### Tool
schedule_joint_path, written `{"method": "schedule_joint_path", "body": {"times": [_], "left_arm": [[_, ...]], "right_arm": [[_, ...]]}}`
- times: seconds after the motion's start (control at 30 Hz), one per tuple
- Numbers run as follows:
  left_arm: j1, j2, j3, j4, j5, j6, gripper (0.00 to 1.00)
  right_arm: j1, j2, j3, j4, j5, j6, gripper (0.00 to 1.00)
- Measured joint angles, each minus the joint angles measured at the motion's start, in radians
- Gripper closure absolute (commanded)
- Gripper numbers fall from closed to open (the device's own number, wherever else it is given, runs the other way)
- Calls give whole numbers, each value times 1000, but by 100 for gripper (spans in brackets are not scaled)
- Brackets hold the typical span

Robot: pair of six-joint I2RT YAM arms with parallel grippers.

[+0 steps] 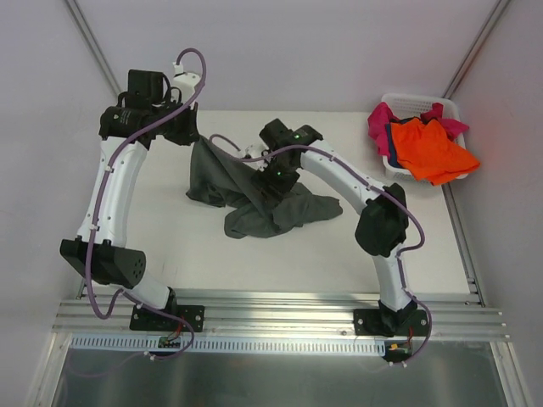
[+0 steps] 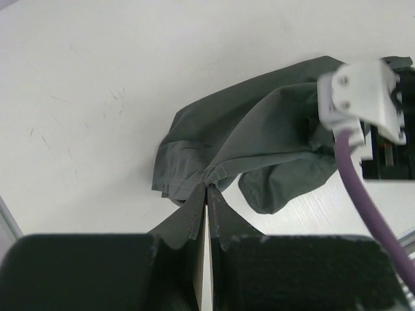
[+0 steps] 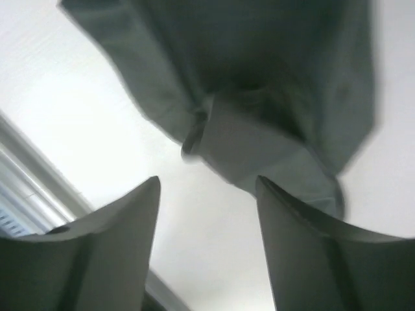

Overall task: Fold and stack the t-shirts
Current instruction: Flatten out the tshirt

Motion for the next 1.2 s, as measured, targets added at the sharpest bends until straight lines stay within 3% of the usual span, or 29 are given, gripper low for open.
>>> {"method": "schedule_joint_path", "body": {"times": [0.13,0.27,0.43,0.63,1.2], "left_arm": [[34,64,25,-1,14,-1,100],[65,145,45,-2,29,-12,100],[71,246,85,-2,57,-23,100],[70,297,93,-2,70,-37,100],[70,298,72,-2,60,-37,100]], "right_arm": [[17,-11,-109,-26,-85,2,30],[-55,-45,-150,-51,-88,-11,31],[-146,-29,-65,-54,-61,-34,33],[-158,119,127,-40,-66,-63,36],[-151,272,166,32,-240,-97,41]]}}
